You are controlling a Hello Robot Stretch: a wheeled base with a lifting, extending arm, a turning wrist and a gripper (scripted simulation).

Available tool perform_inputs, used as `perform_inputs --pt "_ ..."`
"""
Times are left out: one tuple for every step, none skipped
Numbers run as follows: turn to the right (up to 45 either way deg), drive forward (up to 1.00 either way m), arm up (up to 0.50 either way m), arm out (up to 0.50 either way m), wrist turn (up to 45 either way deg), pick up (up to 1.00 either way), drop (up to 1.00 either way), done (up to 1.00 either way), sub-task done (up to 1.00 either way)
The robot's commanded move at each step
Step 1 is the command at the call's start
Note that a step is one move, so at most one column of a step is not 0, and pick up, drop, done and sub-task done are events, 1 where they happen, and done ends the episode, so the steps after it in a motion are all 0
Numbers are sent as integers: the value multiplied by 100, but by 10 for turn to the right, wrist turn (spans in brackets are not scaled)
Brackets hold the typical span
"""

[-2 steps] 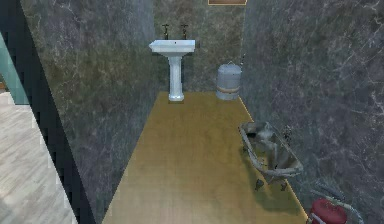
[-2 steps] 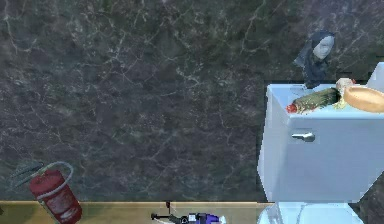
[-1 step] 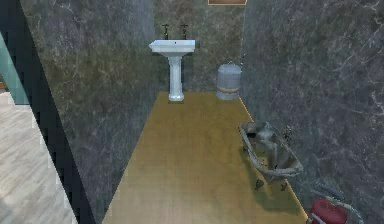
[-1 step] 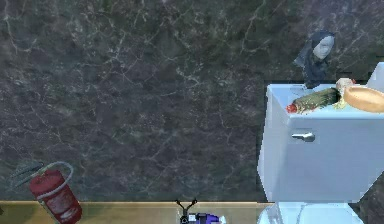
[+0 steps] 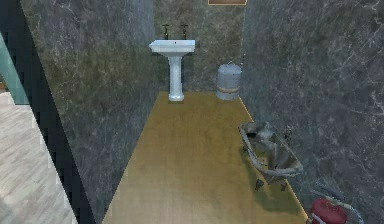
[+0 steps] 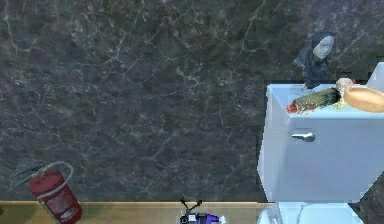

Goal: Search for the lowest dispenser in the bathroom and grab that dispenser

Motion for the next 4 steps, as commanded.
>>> perform_inputs --pt "0 0 -30 0 0 0 0 0 0" --pt "0 0 0 0 0 100 0 0 0" --pt "0 0 10 0 0 0 0 0 0" --pt "0 0 0 0 0 0 0 100 0"
